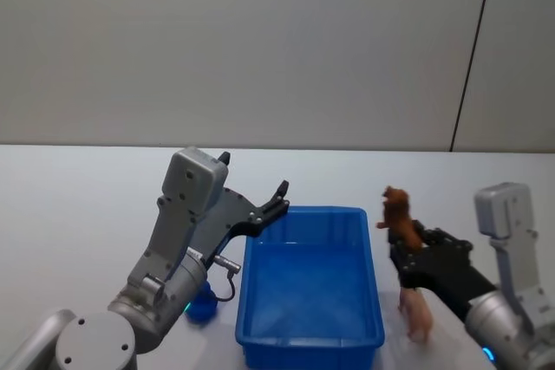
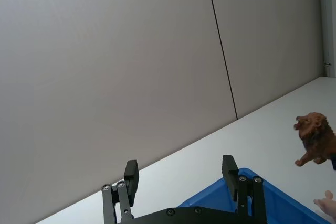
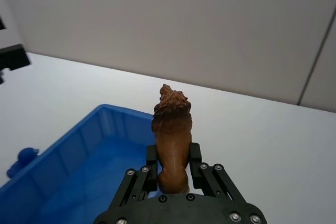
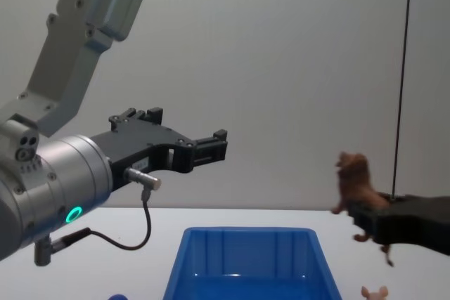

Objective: Pick up the two dolls from the table and place them into the box.

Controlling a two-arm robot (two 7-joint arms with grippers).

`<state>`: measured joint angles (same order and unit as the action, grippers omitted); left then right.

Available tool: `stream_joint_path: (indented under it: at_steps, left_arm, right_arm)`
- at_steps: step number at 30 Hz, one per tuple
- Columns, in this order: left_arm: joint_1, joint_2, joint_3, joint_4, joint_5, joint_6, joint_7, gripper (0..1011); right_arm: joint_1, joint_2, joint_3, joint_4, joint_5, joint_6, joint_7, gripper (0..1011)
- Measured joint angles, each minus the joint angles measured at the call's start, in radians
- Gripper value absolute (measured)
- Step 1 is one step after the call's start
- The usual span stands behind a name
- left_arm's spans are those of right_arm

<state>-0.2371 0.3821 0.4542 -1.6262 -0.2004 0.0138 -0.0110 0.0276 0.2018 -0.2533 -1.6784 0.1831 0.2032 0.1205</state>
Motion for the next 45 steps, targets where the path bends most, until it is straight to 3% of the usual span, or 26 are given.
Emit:
stream_joint_path:
  at_steps: [12,16,21,29,35,45]
  left_arm:
    - [0.0,0.0,0.0,0.0,0.0,0.0,0.0,1001]
    - [0.0,0.0,0.0,0.0,0.0,0.0,0.0,1001]
    - [0.0,0.0,0.0,0.0,0.0,0.0,0.0,1001]
    - [0.0,0.0,0.0,0.0,0.0,0.0,0.0,1001]
    - [0.0,0.0,0.0,0.0,0.0,0.0,0.0,1001]
    - [0.0,0.0,0.0,0.0,0.0,0.0,0.0,1001]
  right_arm:
    - [0.072,-0.046,-0.037,0.085,-0.031,-0.003,0.163,337]
    - [0.106,-0.07,-0.055,0.134,-0.045,-0.003,0.22,394]
    - [0.136,-0.092,-0.07,0.182,-0.059,-0.002,0.261,595]
    - [0.156,-0.108,-0.082,0.219,-0.069,0.003,0.263,845]
    - [0.151,-0.107,-0.083,0.219,-0.074,0.003,0.223,991]
    - [0.11,-0.083,-0.071,0.167,-0.079,-0.001,0.126,1001]
